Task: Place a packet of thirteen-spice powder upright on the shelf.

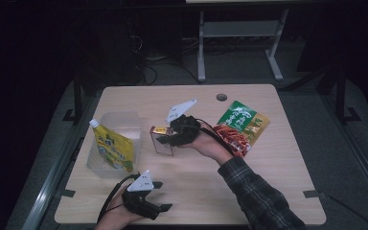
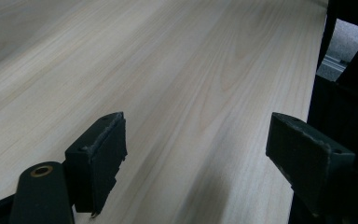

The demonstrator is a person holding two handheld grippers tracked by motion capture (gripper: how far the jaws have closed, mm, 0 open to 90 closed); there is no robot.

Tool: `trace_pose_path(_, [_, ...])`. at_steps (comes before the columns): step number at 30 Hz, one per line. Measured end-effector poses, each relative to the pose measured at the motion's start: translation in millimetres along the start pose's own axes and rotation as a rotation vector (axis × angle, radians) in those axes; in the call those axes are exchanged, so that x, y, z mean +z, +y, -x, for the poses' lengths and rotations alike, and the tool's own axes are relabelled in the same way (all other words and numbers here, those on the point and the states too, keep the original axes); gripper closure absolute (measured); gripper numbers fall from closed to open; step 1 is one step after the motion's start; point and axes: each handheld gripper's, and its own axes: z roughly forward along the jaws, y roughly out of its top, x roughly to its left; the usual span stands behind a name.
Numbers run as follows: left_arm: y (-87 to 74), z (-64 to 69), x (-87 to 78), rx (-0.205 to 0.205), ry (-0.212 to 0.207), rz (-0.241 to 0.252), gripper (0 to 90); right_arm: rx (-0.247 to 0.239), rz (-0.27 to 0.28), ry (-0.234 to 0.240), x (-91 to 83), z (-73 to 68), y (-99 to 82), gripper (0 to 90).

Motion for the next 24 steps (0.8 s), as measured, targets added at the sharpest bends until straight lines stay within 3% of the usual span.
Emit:
trace_pose_path(6, [-1.2,-0.1,-0.6,-0.001,0.002,-0.011,20.5,-0.057,-0.006,0.035,16.5,6.8,18.4,67.5])
trace_pose_path(12, [-0.8,0.0,-0.6,0.001,0.001,-0.010,20.6,-0.075,0.002,0.069,35.4,9.3,34.3,67.5])
trace_pose_path(18, [-0.7,1.2,-0.7,0.005,-0.005,-0.009,20.9,-0.097,0.009,0.079,49.3,7.1,46.6,67.5])
trace_pose_path(24, [-0.7,1.3,-1.4,0.010,-0.007,-0.007,21.1,-0.116,0.000,0.073,57.6,8.0,47.8,67.5])
